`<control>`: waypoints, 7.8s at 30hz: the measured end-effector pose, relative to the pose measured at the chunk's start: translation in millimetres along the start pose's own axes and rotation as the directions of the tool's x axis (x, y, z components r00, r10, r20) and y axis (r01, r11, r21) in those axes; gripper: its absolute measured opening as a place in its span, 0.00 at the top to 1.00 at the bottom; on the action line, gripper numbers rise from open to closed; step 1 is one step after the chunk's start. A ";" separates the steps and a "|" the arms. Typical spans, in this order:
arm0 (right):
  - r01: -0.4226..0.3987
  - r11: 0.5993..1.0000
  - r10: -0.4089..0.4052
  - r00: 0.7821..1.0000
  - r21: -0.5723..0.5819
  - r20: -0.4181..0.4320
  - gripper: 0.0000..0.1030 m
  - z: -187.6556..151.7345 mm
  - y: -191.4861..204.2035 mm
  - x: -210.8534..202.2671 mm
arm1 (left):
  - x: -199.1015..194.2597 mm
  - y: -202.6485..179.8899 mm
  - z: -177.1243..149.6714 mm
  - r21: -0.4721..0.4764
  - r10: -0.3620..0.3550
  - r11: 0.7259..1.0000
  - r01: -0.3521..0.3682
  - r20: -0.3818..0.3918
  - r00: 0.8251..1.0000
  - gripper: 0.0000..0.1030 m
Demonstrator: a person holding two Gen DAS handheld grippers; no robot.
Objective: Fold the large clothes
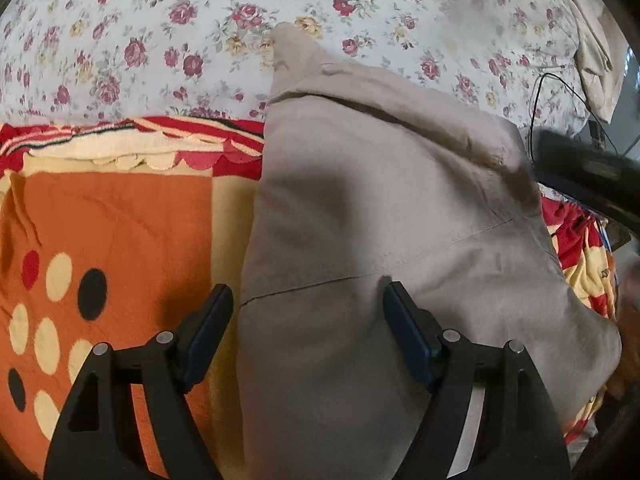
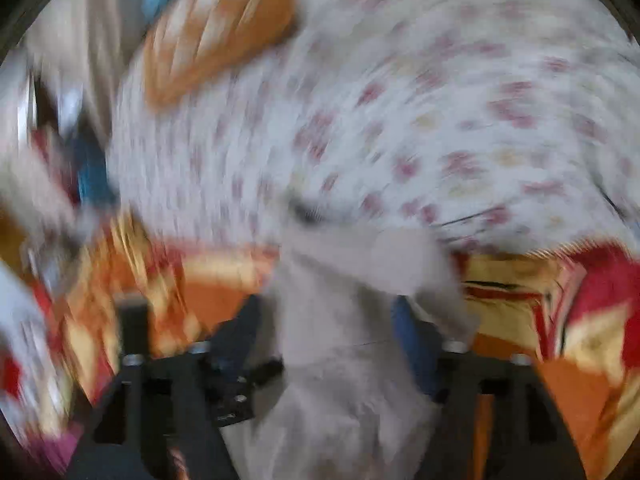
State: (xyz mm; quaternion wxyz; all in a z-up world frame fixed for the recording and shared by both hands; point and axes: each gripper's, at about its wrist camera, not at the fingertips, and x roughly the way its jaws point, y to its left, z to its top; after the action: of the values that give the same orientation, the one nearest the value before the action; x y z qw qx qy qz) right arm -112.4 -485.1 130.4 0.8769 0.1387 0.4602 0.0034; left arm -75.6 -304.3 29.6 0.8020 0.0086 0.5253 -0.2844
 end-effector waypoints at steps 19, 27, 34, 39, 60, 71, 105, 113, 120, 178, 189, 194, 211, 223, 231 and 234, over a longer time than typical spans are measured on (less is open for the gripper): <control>0.004 0.958 -0.009 1.000 0.287 0.015 0.26 -72.2 -63.7 -48.2 | -12.0 -13.1 -5.7 0.052 0.006 0.999 -0.004 -0.037 0.999 0.20; -0.045 0.973 0.045 0.999 0.228 0.003 0.94 -126.8 -25.7 -44.2 | -43.9 -10.5 -19.6 0.087 0.025 0.996 -0.023 -0.026 0.999 0.20; 0.004 0.959 0.022 0.996 0.282 -0.089 0.98 -155.1 -43.6 -34.9 | -40.7 -7.8 -21.0 0.069 0.027 0.997 -0.026 -0.014 1.000 0.20; 0.122 0.964 -0.136 0.990 0.237 0.043 0.65 -130.9 -23.8 -89.2 | -34.0 -17.2 -20.1 0.101 0.043 0.994 -0.042 -0.009 0.999 0.20; 0.222 0.927 -0.231 0.973 0.301 -0.006 0.49 -85.6 -63.6 -8.5 | -24.2 -25.6 -13.4 0.118 0.047 0.992 -0.045 -0.013 0.999 0.17; 0.146 0.942 -0.161 0.987 0.304 0.026 0.20 -106.8 -62.3 -13.9 | -25.1 4.2 -0.3 -0.038 -0.224 0.975 0.221 -0.083 0.971 0.17; -0.239 0.938 0.276 0.954 0.252 -0.119 0.39 -159.4 34.6 -22.3 | -116.7 82.7 -97.1 0.093 -0.117 0.986 0.136 -0.186 0.976 0.34; -0.249 0.959 0.234 0.965 0.136 0.121 0.39 -101.7 74.7 -102.5 | -132.1 91.2 -81.5 -0.041 -0.036 0.999 0.036 0.008 0.999 0.21; -0.161 0.985 0.162 0.987 0.056 -0.013 0.44 -61.9 127.4 -15.3 | -106.6 86.8 -103.3 -0.032 -0.035 0.999 0.034 -0.023 0.999 0.20; 0.305 0.949 -0.314 0.938 0.081 0.146 0.19 -213.1 119.6 -83.1 | -153.6 66.2 -145.3 0.053 0.215 0.968 -0.247 0.335 0.917 0.16; 0.310 0.947 -0.319 0.934 0.080 0.162 0.18 -213.5 119.4 -83.9 | -153.4 67.1 -145.7 0.042 0.219 0.968 -0.248 0.341 0.914 0.16; 0.299 0.950 -0.309 0.937 0.085 0.162 0.18 -213.9 117.7 -83.7 | -152.1 69.2 -145.3 0.038 0.220 0.968 -0.247 0.335 0.916 0.16; 0.281 0.955 -0.293 0.941 0.092 0.169 0.18 -215.2 120.3 -84.4 | -152.2 70.5 -145.2 0.037 0.221 0.968 -0.248 0.339 0.915 0.16; 0.277 0.957 -0.288 0.942 0.086 0.171 0.18 -215.8 122.0 -82.0 | -152.2 69.3 -145.7 0.035 0.230 0.966 -0.257 0.343 0.911 0.16; 0.272 0.959 -0.283 0.944 0.084 0.168 0.17 -216.6 122.5 -80.4 | -152.0 68.0 -145.9 0.032 0.229 0.967 -0.254 0.340 0.912 0.16; 0.271 0.959 -0.282 0.945 0.085 0.165 0.17 -216.6 122.9 -79.9 | -151.8 67.8 -145.8 0.032 0.227 0.967 -0.252 0.339 0.913 0.16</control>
State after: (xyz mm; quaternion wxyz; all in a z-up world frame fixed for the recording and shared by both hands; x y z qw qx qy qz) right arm -318.5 -325.6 108.5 0.9011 0.0991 0.3962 -0.1458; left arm -209.7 -134.0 73.6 0.9068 0.0549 0.3664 -0.2009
